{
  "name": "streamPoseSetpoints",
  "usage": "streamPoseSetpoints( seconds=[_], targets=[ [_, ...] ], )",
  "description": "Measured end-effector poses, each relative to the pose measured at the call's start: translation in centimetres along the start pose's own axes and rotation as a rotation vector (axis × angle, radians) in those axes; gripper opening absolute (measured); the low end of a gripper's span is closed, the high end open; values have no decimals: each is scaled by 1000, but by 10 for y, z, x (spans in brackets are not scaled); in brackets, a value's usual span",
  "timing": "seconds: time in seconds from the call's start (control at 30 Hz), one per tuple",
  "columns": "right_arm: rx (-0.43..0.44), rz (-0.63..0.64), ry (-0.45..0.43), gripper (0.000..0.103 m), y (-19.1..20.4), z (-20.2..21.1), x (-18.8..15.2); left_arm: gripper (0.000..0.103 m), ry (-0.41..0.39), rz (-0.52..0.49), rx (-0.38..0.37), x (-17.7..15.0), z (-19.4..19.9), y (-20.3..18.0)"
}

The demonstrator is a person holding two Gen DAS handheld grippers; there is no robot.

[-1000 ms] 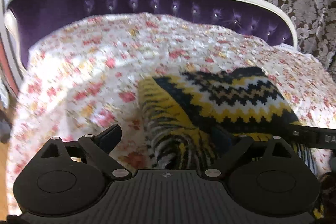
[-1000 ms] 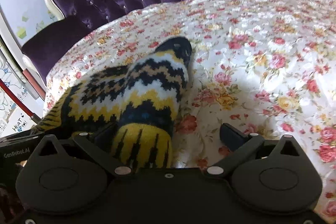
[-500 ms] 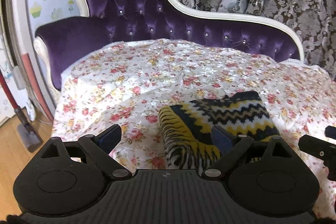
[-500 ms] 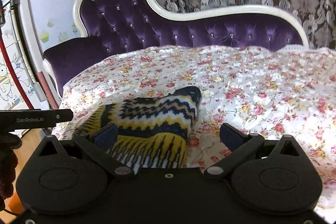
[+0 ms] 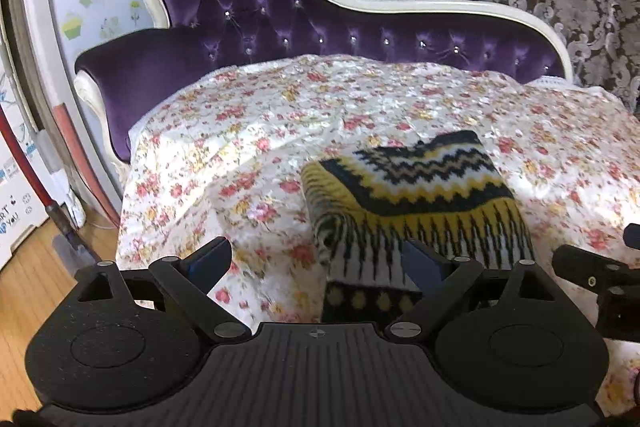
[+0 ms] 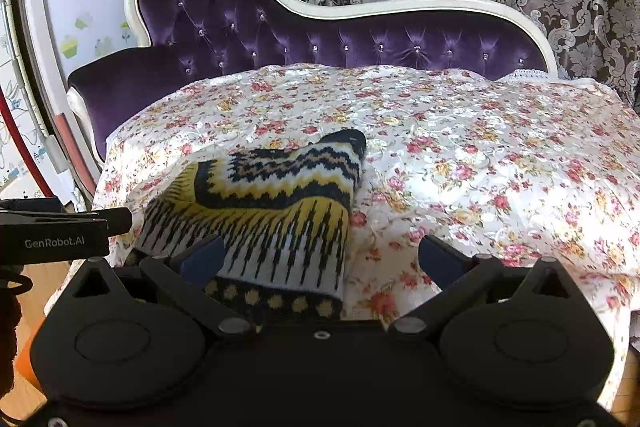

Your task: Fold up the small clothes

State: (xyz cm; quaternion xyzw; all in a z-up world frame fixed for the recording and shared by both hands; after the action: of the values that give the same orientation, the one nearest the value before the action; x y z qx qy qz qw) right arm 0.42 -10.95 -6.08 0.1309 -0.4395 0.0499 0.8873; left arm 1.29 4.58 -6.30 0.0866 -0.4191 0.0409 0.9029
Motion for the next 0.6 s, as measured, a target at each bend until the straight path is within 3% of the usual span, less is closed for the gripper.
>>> streamPoseSetpoints(
  seconds=[0.6],
  targets=[
    [-22, 6, 8, 102, 8, 6, 1, 93, 54, 41, -11, -18, 4, 7]
  ],
)
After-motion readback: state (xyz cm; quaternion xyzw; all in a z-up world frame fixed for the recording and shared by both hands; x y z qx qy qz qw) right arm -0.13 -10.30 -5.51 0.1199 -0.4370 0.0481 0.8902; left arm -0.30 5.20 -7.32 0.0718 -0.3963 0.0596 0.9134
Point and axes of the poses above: each gripper's, at about its wrist camera, not at the fingertips, and z roughly against the way its jaws point, y to its left, x to its top, the point moved 9 cm from there along -z, roughly the way its jaws point, and after that the axes turned 5 degrees about x, right-handed, at the moved point
